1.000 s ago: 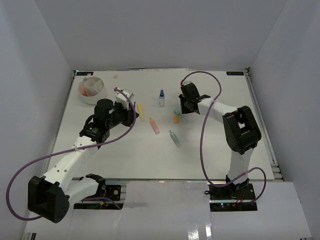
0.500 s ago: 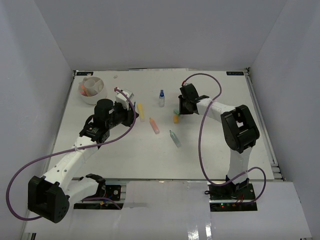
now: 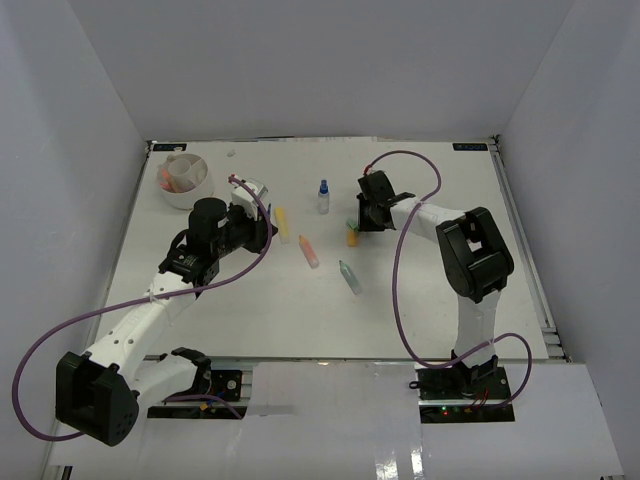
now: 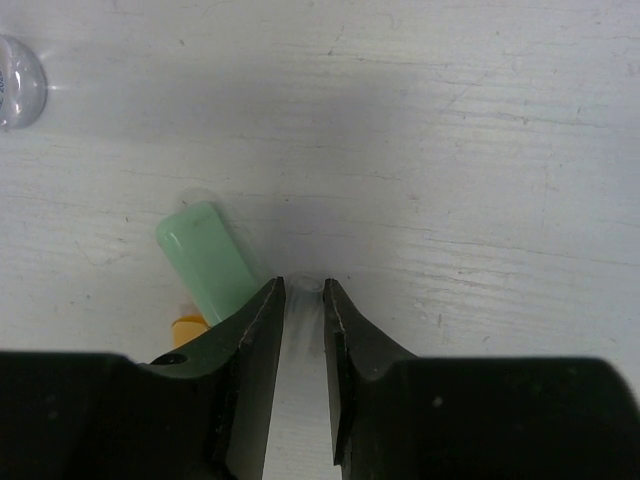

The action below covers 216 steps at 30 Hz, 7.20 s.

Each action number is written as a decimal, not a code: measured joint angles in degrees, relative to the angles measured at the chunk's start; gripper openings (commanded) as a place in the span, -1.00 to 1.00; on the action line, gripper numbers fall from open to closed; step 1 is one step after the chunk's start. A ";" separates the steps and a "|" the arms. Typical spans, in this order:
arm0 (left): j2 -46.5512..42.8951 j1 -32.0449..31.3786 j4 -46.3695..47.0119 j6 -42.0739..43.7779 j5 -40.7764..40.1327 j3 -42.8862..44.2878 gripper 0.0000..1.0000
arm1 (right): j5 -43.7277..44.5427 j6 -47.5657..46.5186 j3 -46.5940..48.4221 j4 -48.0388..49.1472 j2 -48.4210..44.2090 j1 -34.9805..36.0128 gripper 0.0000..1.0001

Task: Sort the stationery into containers
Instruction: Close the pen cap on the pen.

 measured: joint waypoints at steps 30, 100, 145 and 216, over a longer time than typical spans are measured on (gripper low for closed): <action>0.52 -0.39 3.41 -2.71 14.51 0.07 -1.00 | -19.43 -12.70 -20.35 25.86 -39.21 3.39 -0.85; -4.04 -1.90 22.88 -8.02 24.70 -4.70 -1.00 | -34.97 -1.46 -19.85 71.12 -31.06 18.14 -0.85; -3.34 -1.92 23.28 -8.09 25.92 -4.70 -1.00 | -32.74 -5.53 -15.85 68.65 -30.82 18.38 -0.85; -4.33 -1.92 24.44 -8.68 24.48 -4.85 -1.00 | -34.18 -2.67 -18.08 69.05 -31.65 18.38 -0.85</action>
